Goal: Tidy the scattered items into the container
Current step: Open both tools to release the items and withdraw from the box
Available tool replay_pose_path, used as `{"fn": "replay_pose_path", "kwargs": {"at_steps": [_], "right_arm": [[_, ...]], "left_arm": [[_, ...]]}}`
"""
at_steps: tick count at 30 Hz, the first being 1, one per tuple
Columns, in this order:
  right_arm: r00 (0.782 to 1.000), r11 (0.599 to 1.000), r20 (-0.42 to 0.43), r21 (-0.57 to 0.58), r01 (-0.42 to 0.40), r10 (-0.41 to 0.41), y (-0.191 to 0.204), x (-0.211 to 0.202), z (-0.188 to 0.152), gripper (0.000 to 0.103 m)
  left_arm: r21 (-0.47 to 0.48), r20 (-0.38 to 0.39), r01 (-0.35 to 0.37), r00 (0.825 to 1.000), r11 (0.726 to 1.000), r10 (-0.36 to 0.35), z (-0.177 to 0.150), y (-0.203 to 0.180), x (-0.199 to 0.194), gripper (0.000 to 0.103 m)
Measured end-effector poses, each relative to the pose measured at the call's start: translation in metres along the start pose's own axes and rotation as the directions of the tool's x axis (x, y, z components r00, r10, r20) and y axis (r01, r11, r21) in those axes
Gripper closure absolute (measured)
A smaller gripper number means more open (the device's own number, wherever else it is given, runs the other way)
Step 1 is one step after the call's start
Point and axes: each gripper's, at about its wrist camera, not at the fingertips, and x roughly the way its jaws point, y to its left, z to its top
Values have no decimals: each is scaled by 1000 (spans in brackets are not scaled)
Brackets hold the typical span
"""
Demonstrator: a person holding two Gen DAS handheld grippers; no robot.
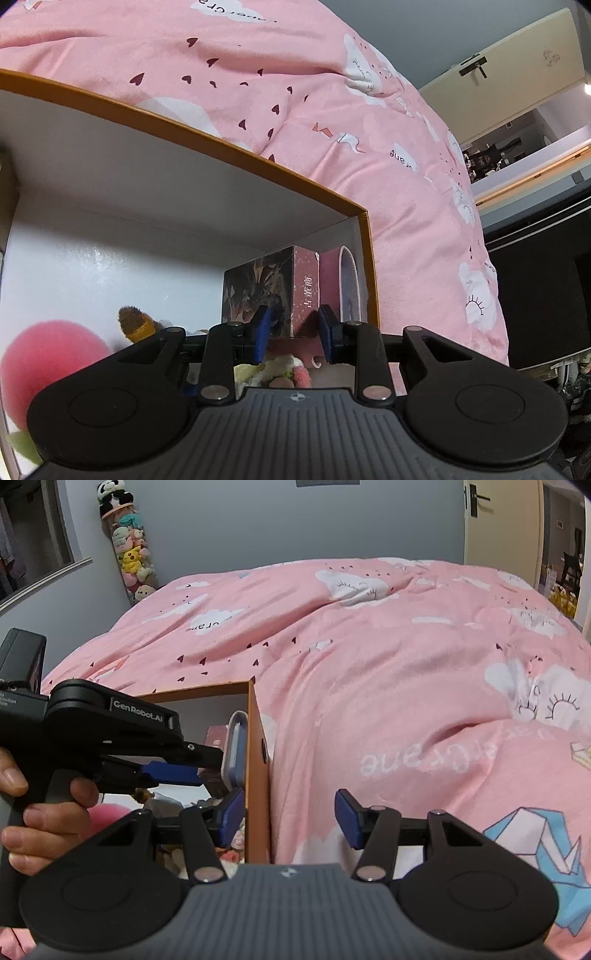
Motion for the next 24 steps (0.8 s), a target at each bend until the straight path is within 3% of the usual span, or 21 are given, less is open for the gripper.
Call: {"fn": "replay_pose_path", "kwargs": {"at_steps": [4, 7, 11, 15, 20, 24], "right_arm": [[999, 999, 27, -27, -23, 24, 2, -12, -2, 35], [997, 997, 64, -68, -35, 39, 7, -27, -8, 22], [993, 989, 111, -149, -10, 27, 10, -49, -20, 22], [995, 987, 102, -163, 9, 7, 2, -67, -32, 21], [1000, 997, 10, -78, 0, 1, -20, -86, -45, 22], [998, 999, -58, -47, -14, 11, -26, -100, -61, 28]], "left_arm": [[80, 40, -60, 998, 995, 57, -6, -14, -21, 71], [168, 86, -99, 993, 981, 85, -16, -28, -48, 71], [276, 157, -129, 984, 952, 87, -35, -44, -91, 70], [354, 195, -138, 978, 925, 72, -63, -51, -127, 68], [395, 162, -141, 983, 908, 82, -98, -41, -154, 67], [385, 102, -197, 980, 902, 170, -125, -19, -163, 67]]}}
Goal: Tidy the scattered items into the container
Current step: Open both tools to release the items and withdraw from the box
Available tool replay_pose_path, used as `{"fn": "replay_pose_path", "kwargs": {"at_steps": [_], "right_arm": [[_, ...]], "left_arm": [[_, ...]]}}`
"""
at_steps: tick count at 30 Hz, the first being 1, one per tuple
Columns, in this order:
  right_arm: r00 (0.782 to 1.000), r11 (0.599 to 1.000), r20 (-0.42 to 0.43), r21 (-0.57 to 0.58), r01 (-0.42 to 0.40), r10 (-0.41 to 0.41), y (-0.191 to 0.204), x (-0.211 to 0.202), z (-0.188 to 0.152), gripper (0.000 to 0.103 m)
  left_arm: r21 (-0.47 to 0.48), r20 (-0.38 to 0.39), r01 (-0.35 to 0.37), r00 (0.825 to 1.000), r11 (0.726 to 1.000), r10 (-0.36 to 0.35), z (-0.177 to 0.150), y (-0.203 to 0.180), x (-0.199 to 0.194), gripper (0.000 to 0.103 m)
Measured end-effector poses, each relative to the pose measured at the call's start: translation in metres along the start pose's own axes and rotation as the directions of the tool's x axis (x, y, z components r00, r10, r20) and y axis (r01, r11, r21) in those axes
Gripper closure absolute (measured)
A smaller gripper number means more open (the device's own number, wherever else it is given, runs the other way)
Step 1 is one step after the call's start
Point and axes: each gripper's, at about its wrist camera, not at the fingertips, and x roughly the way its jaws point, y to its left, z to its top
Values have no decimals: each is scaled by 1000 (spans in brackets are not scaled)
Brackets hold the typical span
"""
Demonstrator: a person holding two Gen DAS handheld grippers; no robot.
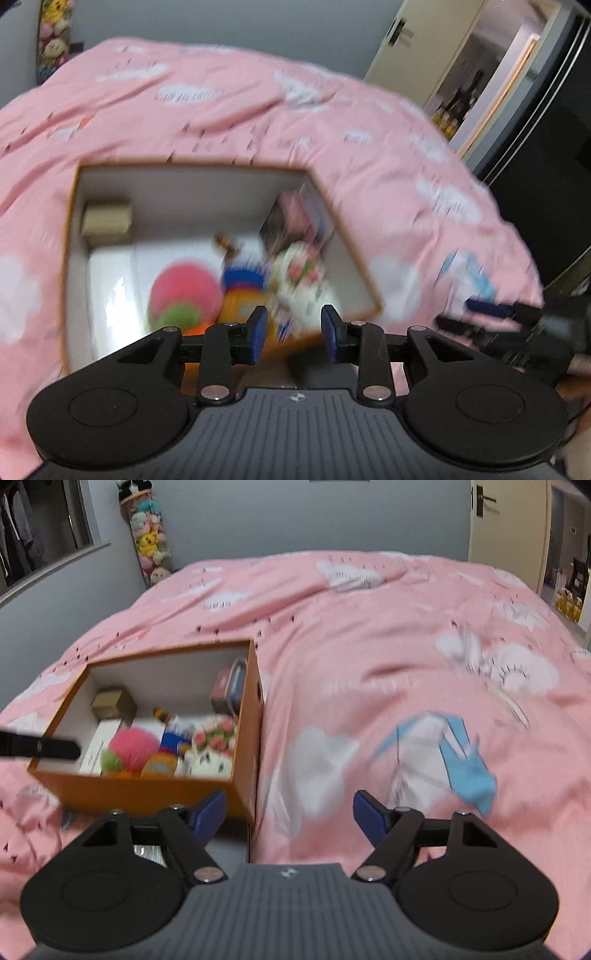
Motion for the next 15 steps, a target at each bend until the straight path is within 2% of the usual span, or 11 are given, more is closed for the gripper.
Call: {"fn": "replay_pose_path", "kwargs": {"at_steps": [3, 7, 11, 15], "right_arm": [[1000, 1000, -24, -11, 8, -8, 6, -8, -12, 30], [995, 997, -61, -11, -78, 77, 19, -14, -26, 31], [988, 989, -82, -56, -136, 131, 43, -12, -34, 34], [980, 982, -107, -71, -176, 167, 58, -8, -38, 34]], "left_arm": [[-33, -99, -109, 990, 993, 105, -26, 16, 2, 67], [-49, -251, -192, 952, 980, 174, -60, 43, 10, 65], [-30, -355, -194, 919, 981, 171, -87, 58, 21, 51], [23, -434, -160, 888, 987, 154, -109, 61, 40, 47]]}}
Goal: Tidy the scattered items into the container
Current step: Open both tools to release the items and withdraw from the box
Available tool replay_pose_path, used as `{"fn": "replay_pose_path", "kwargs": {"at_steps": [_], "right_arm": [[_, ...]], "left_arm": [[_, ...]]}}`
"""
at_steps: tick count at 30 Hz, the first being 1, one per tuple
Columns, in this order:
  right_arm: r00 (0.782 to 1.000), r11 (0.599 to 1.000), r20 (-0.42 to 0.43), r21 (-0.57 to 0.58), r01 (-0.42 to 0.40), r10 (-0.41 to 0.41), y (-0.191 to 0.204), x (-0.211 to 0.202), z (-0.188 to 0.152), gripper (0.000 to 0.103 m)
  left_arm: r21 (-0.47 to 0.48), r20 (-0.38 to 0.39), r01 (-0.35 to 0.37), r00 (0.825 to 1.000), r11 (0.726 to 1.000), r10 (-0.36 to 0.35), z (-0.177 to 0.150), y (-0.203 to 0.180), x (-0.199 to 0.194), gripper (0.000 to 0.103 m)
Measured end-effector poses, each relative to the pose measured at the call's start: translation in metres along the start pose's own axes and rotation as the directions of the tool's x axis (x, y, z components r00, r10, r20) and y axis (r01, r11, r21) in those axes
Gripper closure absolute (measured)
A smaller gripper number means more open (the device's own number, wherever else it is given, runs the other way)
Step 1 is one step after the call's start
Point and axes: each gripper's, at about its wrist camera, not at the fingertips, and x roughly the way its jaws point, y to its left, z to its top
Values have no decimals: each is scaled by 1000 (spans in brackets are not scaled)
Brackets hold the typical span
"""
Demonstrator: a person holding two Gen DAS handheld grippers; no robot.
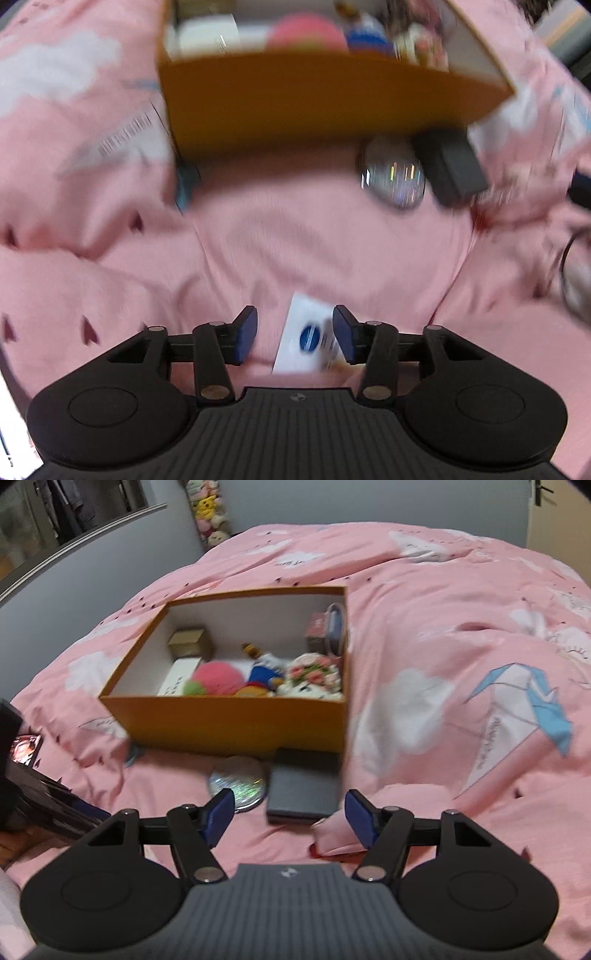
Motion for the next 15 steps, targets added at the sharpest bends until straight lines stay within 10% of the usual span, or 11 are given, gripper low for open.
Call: {"fn": "replay_pose_path", "kwargs": {"at_steps": [11, 15], "right_arm": [[999, 1000, -34, -10, 24, -25, 6, 6, -4, 34], [999, 999, -36, -27, 25, -26, 8, 8, -3, 34]], "left_arm": [[-110, -67, 197, 976, 974, -205, -1, 25, 30, 34], [-97, -56, 196, 978, 976, -202, -3, 19, 28, 58]]}}
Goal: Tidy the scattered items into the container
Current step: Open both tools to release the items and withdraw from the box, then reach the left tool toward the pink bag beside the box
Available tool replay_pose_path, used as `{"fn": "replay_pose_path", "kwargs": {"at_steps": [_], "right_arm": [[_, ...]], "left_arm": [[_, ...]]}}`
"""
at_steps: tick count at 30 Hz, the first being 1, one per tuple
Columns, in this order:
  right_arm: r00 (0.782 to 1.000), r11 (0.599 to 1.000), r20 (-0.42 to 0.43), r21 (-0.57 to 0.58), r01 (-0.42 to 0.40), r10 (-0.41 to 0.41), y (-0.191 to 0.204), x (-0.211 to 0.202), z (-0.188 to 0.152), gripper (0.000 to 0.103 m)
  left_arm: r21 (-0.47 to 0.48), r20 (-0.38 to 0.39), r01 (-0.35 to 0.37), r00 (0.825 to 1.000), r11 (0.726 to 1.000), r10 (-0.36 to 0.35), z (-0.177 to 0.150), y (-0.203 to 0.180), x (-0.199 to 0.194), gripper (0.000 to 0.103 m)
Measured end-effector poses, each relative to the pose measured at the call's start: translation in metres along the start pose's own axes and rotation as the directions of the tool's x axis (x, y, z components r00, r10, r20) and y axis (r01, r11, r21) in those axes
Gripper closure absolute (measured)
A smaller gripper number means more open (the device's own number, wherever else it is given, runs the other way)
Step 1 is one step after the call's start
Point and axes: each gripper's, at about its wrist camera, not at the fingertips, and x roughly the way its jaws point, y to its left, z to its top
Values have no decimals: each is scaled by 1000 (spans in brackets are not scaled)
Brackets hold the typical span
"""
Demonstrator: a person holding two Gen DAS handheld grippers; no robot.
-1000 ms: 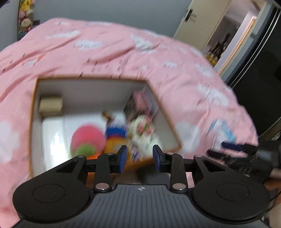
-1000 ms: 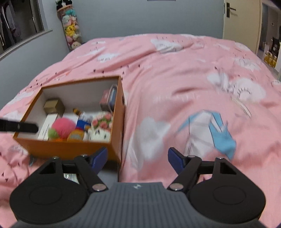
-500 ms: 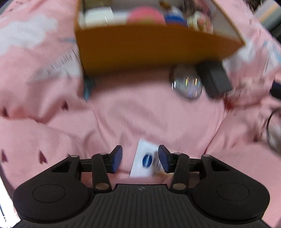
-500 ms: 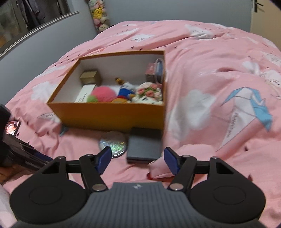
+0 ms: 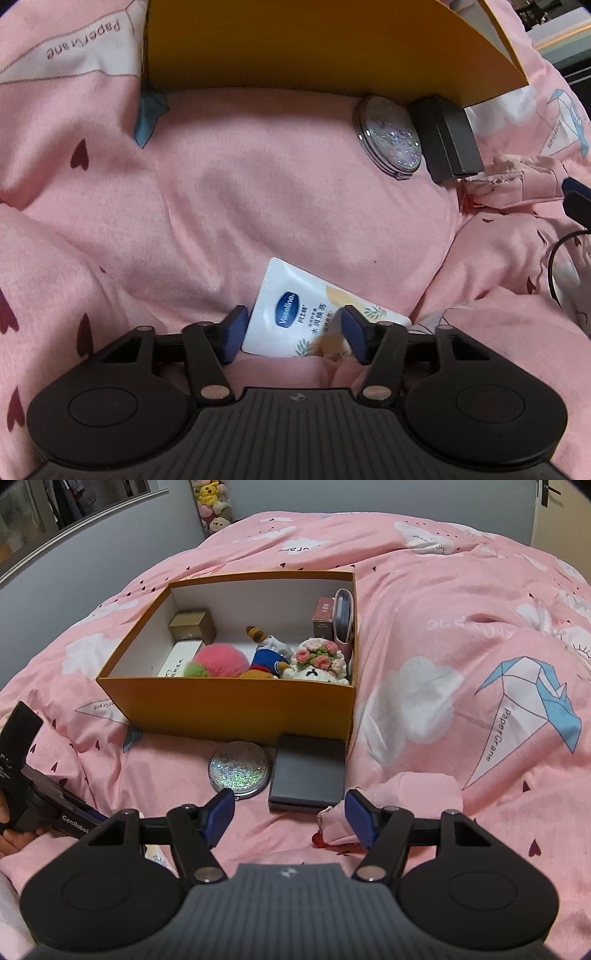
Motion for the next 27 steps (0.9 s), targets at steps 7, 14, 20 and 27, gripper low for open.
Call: {"fn": "replay_pose_path", "kwargs": {"at_steps": [7, 14, 20, 27], "right_arm": [[1000, 1000, -9, 2, 17, -17, -2, 3, 2, 35], [998, 975, -56, -221, 20, -33, 9, 5, 9, 44], [991, 835, -93, -550, 28, -95, 37, 23, 7, 48], [944, 635, -111, -763, 119, -310, 34, 66, -15, 45]], "left_arm": [[3, 178, 0, 984, 1000, 0, -13, -13, -34, 97], [50, 357, 14, 934, 999, -32, -15, -43, -78, 103], [89, 493, -93, 869, 992, 38, -11, -62, -108, 103], [58, 484, -163, 867, 985, 115, -10, -61, -93, 103]]}}
